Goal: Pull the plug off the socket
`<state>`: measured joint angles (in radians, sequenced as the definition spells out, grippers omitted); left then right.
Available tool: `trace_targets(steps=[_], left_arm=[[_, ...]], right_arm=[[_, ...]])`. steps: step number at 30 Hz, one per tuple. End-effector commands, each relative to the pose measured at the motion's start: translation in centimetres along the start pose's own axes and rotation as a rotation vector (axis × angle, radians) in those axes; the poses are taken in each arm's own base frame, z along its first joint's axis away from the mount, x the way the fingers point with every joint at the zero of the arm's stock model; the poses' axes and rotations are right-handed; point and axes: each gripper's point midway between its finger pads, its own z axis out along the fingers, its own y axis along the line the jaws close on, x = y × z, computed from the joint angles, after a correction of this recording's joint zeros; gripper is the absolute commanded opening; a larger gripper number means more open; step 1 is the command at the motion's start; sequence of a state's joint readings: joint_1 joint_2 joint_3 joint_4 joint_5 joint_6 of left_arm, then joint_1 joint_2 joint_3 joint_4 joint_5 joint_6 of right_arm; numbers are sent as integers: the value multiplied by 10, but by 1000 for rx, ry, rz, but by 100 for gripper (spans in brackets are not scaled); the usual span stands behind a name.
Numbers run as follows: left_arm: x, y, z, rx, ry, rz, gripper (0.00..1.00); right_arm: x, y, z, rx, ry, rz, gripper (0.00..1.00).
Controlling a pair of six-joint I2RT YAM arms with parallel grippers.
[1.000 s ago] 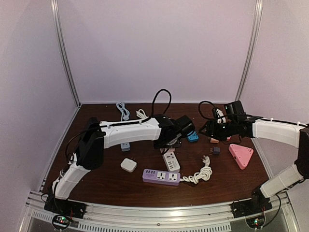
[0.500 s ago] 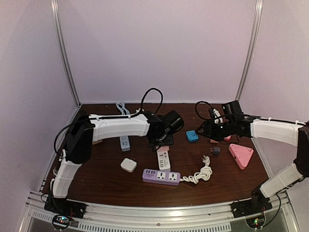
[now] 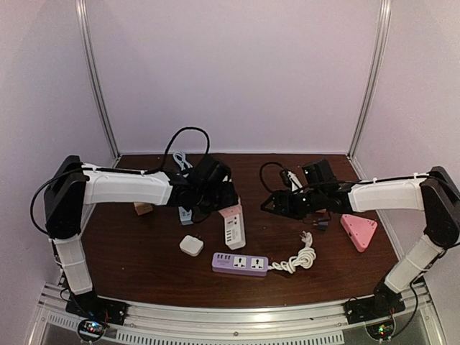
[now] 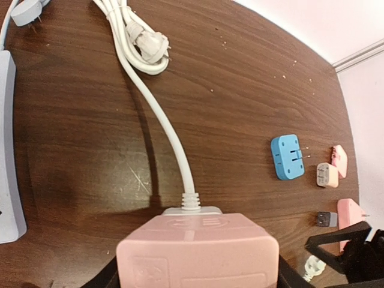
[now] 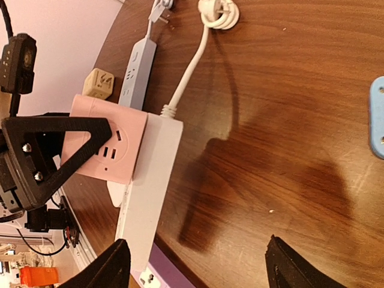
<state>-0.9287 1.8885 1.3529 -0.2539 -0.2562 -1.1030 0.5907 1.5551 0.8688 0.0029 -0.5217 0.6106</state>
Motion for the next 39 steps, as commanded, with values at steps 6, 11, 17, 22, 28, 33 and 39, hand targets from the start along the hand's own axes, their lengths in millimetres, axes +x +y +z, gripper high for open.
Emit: trace_targets(steps=[6,11,17,22,28,33,39], left_arm=[[-32,-65,-28,344,-95,-153,39],[-32,-71,-30,390,-93,-178,39],[-33,-74,-32,400,-93,-189,39],[-35,-74,-33,400,-99,-192,39],[-32,-71,-32,397,-95,-194,39],[-37,-67,-41,409,-128,-209,39],[-41,-62,-47,418,-161,-211,39]], right_arm=[[-1,43,24,-118,-2,-29,80],[5,45,34,-113,17,-31,80],[17,42,48,-94,47,-13,77],[25,40,54,-69,54,0,71],[25,24,56,2,28,63,41],[24,15,57,30,17,121,16],[17,16,60,27,8,163,9]])
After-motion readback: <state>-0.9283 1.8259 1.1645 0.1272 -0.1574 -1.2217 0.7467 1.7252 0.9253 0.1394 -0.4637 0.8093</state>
